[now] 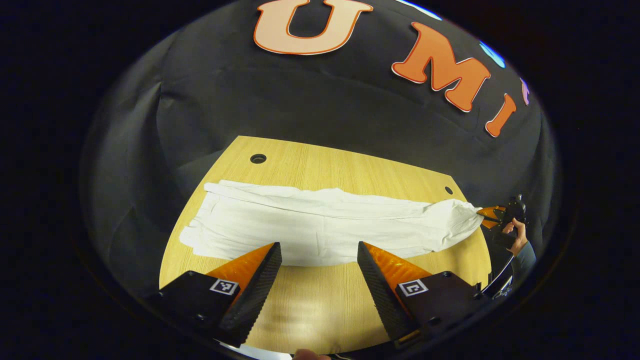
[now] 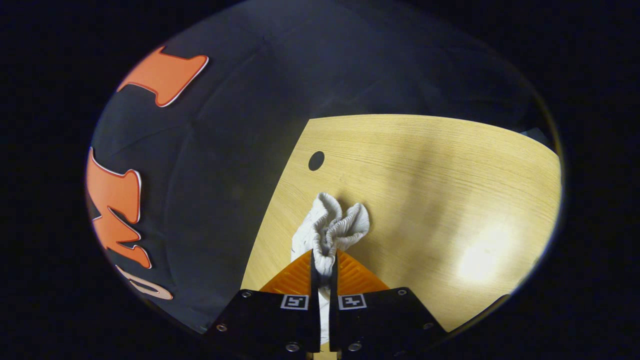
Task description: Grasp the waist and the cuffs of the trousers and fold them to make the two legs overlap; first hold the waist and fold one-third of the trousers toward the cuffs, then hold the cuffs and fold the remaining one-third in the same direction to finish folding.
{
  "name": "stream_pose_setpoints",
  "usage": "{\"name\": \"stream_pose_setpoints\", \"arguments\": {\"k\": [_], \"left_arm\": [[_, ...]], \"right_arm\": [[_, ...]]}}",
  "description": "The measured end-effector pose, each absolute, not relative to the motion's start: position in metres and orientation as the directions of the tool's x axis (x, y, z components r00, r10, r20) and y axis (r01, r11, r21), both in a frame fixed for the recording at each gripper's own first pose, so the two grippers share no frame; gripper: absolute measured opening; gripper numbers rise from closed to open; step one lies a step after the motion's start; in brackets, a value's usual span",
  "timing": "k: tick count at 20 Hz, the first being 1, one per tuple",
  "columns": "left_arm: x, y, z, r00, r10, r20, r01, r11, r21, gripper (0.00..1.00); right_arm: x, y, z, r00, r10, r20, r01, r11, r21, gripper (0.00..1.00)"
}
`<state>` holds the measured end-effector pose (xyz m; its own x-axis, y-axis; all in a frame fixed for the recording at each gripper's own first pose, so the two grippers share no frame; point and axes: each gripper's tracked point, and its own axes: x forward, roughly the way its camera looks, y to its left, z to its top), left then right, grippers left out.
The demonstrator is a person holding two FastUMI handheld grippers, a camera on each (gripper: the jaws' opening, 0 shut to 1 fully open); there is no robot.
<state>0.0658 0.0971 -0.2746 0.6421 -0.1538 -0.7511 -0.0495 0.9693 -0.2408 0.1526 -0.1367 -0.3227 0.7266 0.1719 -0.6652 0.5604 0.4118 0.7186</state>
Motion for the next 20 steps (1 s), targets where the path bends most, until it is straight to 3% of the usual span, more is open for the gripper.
{"name": "stream_pose_setpoints", "arguments": {"k": [11, 20], "left_arm": [[0.051, 0.146, -0.300, 0.623, -0.177, -0.762, -0.019, 0.970, -0.241, 1.00], [0.040, 0.185, -0.326, 0.588, -0.182, -0.788, -0.081, 0.956, -0.282, 1.00]], "right_arm": [[0.166, -0.040, -0.250, 0.784, 0.190, -0.591, 0.435, 0.511, 0.741, 0.07], [0.161, 0.057, -0.226, 0.780, 0.257, -0.570, 0.357, 0.565, 0.744, 0.07]]}}
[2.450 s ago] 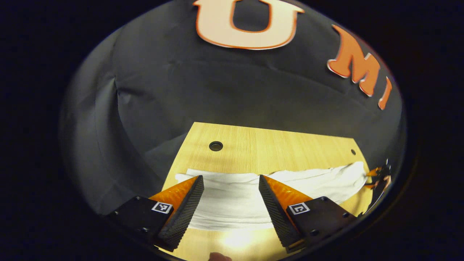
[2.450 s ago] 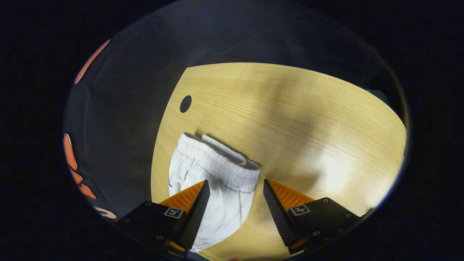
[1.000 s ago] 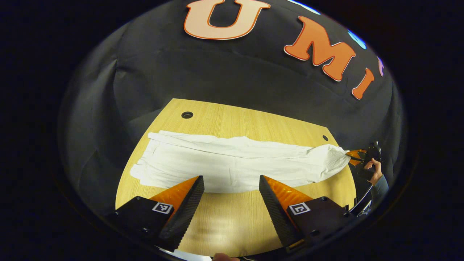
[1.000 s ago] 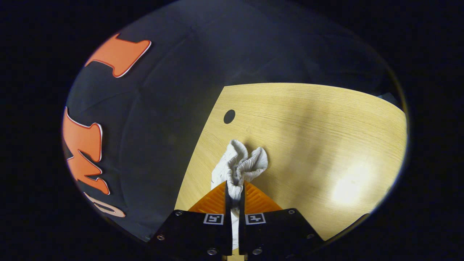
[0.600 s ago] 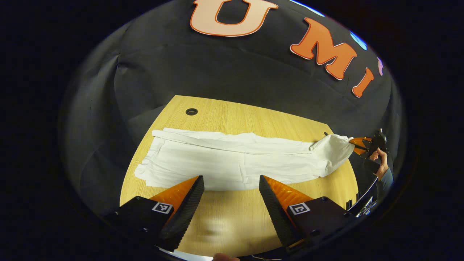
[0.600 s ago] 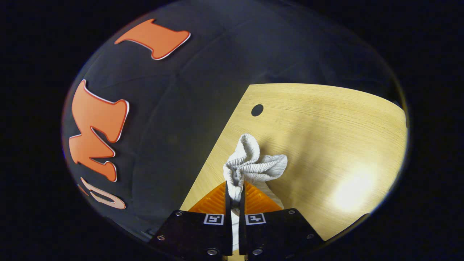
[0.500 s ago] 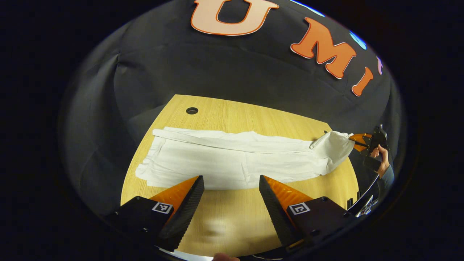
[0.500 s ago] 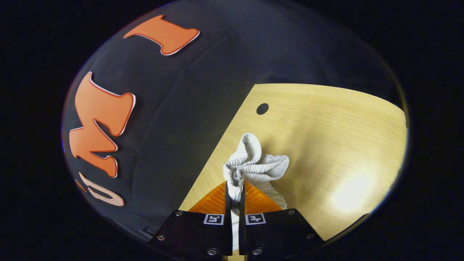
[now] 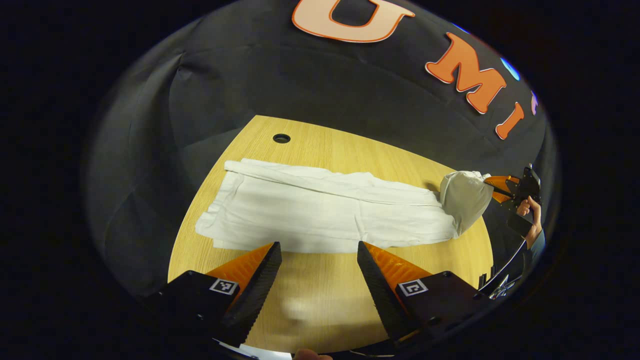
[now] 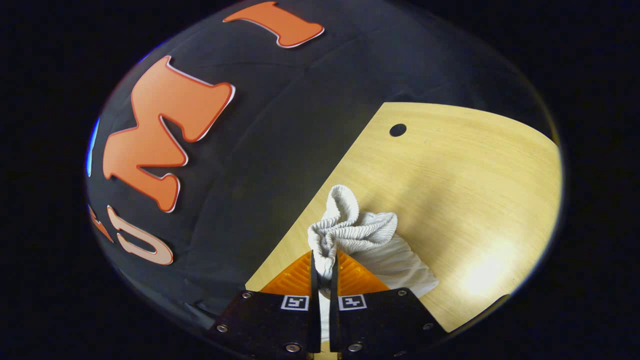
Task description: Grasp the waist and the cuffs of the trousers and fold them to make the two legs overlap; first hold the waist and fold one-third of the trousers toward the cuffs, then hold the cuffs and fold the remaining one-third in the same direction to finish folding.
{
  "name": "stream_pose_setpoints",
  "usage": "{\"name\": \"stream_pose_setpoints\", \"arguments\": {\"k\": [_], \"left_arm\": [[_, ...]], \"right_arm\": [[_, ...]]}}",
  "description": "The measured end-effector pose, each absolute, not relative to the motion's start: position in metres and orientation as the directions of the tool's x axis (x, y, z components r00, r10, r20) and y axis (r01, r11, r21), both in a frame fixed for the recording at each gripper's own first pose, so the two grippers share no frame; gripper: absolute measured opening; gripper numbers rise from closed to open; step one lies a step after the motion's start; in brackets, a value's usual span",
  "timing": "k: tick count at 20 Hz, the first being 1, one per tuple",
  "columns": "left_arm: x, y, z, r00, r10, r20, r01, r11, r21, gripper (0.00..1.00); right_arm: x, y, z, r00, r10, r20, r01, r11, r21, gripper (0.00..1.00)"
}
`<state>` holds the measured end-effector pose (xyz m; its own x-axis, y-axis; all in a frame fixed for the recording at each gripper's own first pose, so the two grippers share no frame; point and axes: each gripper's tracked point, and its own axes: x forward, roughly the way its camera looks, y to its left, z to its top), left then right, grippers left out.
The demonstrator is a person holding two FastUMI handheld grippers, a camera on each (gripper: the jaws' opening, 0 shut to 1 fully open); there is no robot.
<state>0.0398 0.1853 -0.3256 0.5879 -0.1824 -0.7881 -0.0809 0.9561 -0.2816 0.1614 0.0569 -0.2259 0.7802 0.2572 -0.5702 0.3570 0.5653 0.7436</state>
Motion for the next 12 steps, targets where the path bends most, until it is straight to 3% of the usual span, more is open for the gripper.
{"name": "stream_pose_setpoints", "arguments": {"k": [12], "left_arm": [[0.036, 0.252, -0.365, 0.551, -0.167, -0.818, -0.158, 0.941, -0.299, 1.00]], "right_arm": [[0.159, 0.170, -0.246, 0.714, 0.357, -0.602, 0.253, 0.671, 0.697, 0.07]]}}
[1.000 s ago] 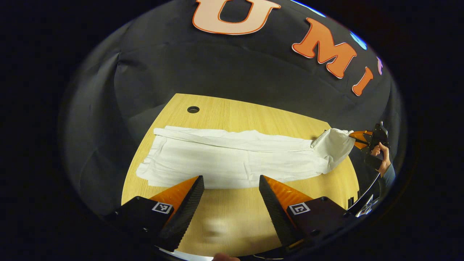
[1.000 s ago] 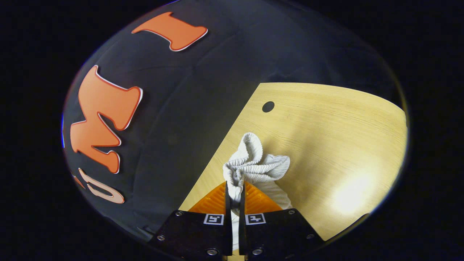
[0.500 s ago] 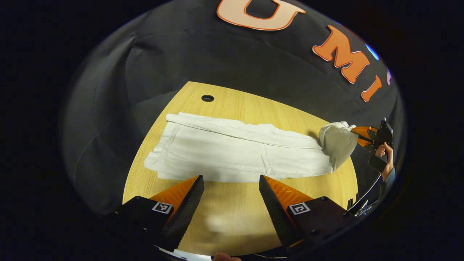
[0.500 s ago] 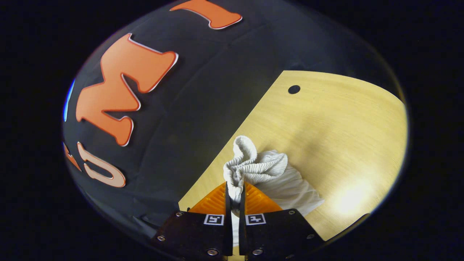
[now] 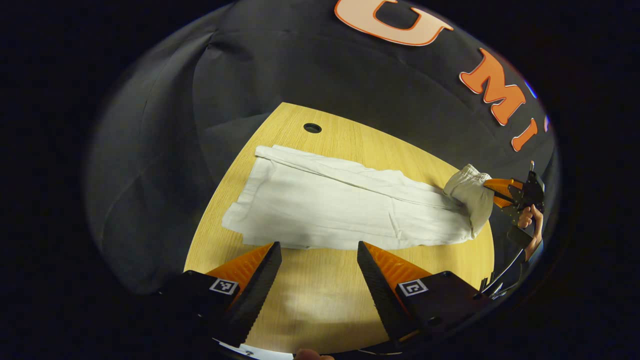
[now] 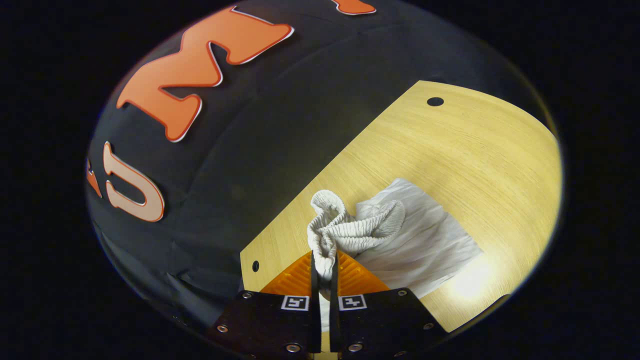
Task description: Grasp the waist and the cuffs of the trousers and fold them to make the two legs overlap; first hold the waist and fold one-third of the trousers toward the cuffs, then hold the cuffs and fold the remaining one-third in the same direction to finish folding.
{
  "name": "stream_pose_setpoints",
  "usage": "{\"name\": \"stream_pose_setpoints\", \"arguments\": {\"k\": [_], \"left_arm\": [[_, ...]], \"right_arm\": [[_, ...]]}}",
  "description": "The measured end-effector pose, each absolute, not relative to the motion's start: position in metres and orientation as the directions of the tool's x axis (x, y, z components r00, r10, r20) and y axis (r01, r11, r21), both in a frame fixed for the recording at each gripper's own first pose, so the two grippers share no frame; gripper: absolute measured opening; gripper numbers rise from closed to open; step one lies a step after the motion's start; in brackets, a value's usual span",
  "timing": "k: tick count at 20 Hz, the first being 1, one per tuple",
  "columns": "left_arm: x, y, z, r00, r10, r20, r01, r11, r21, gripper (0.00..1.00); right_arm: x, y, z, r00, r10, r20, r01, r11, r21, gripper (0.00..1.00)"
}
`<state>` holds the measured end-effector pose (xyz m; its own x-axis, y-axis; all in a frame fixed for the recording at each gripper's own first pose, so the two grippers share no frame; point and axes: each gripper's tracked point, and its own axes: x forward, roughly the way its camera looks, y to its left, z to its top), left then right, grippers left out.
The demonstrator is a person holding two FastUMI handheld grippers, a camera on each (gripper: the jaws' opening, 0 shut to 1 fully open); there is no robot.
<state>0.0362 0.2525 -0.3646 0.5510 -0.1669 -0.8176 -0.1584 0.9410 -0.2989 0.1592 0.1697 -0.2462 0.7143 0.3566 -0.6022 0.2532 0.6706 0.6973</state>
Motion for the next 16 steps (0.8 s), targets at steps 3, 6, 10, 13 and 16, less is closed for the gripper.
{"name": "stream_pose_setpoints", "arguments": {"k": [3, 6, 10, 13, 16], "left_arm": [[0.037, 0.259, -0.370, 0.543, -0.173, -0.822, -0.172, 0.935, -0.311, 0.98], [0.036, 0.267, -0.378, 0.534, -0.179, -0.826, -0.198, 0.924, -0.328, 1.00], [0.033, 0.270, -0.389, 0.518, -0.215, -0.828, -0.250, 0.888, -0.386, 1.00], [0.028, 0.271, -0.396, 0.502, -0.244, -0.830, -0.303, 0.849, -0.433, 1.00], [0.025, 0.274, -0.400, 0.497, -0.270, -0.825, -0.344, 0.811, -0.473, 1.00]], "right_arm": [[0.168, 0.161, -0.246, 0.688, 0.386, -0.614, 0.223, 0.693, 0.685, 0.07], [0.170, 0.159, -0.236, 0.668, 0.431, -0.607, 0.168, 0.707, 0.687, 0.09], [0.168, 0.162, -0.239, 0.603, 0.511, -0.613, 0.071, 0.730, 0.679, 0.22], [0.165, 0.156, -0.237, 0.557, 0.544, -0.627, -0.021, 0.764, 0.645, 0.34], [0.158, 0.159, -0.236, 0.523, 0.594, -0.611, -0.060, 0.741, 0.669, 0.38]]}}
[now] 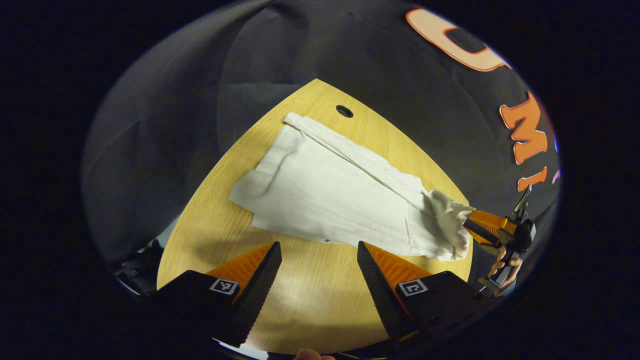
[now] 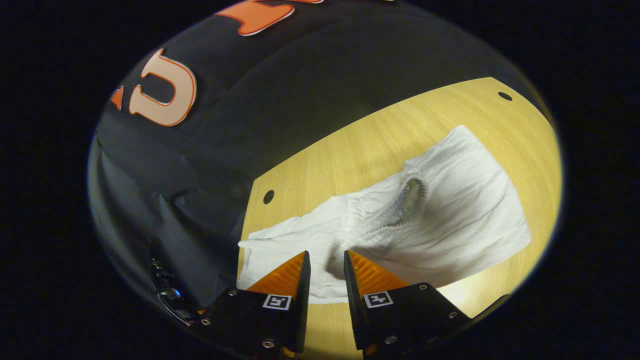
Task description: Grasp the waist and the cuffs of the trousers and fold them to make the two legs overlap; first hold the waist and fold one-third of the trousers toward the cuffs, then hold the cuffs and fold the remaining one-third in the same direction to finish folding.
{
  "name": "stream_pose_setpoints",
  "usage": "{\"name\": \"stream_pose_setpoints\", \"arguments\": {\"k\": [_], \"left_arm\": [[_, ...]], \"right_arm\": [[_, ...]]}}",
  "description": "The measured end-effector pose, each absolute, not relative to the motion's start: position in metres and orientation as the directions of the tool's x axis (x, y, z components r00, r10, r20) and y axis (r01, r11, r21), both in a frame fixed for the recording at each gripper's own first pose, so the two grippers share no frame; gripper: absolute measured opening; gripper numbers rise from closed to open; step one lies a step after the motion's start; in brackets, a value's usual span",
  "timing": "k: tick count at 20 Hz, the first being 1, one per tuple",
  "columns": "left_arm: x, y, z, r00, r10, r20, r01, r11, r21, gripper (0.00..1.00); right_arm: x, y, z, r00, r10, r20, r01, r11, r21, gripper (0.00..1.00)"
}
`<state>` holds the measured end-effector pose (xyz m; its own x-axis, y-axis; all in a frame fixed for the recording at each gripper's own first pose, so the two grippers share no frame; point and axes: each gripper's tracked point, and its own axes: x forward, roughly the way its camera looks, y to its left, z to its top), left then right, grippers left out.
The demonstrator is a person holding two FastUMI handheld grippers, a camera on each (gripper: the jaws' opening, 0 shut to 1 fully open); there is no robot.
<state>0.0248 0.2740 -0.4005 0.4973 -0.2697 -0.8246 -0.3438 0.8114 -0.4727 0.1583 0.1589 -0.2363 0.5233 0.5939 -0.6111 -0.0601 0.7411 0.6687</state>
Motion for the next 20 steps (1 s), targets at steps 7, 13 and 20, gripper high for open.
{"name": "stream_pose_setpoints", "arguments": {"k": [7, 13, 20], "left_arm": [[0.032, 0.280, -0.421, 0.525, -0.320, -0.789, -0.473, 0.661, -0.583, 1.00], [0.046, 0.295, -0.429, 0.597, -0.340, -0.726, -0.568, 0.460, -0.682, 1.00], [0.062, 0.327, -0.424, 0.646, -0.307, -0.699, -0.592, 0.377, -0.712, 0.99]], "right_arm": [[0.157, 0.157, -0.241, 0.534, 0.574, -0.622, -0.078, 0.765, 0.639, 0.47], [0.156, 0.129, -0.224, 0.574, 0.542, -0.614, -0.077, 0.782, 0.618, 0.87], [0.151, 0.091, -0.223, 0.606, 0.505, -0.615, -0.029, 0.787, 0.617, 0.94]]}}
